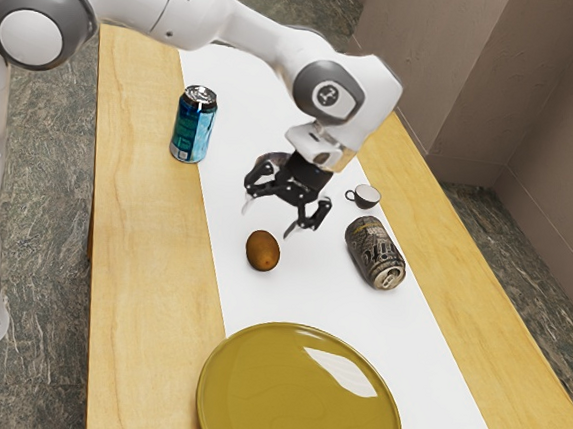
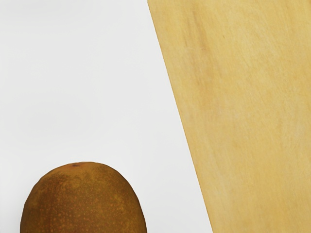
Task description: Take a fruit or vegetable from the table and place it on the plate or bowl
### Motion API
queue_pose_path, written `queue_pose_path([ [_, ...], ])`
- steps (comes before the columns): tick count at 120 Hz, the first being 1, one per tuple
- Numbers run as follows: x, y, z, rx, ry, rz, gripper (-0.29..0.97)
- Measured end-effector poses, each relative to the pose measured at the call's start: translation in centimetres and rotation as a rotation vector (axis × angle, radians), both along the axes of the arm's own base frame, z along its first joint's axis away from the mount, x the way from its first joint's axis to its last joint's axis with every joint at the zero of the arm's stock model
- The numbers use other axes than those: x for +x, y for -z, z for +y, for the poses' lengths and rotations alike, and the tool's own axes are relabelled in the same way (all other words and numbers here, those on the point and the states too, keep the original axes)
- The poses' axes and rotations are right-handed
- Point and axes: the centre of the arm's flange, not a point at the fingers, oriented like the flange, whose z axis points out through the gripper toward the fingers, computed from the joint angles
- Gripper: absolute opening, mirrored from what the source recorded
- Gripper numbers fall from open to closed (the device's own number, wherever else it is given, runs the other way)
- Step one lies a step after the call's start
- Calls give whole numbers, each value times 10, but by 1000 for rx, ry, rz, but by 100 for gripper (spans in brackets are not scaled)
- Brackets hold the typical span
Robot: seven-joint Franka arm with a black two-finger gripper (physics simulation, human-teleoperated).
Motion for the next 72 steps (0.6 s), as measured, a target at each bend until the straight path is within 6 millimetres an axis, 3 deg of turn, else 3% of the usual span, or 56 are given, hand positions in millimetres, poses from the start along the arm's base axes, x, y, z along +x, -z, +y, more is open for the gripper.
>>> queue_pose_path([
  [72, -2, 35, 5, 17, -123, -4, 68],
])
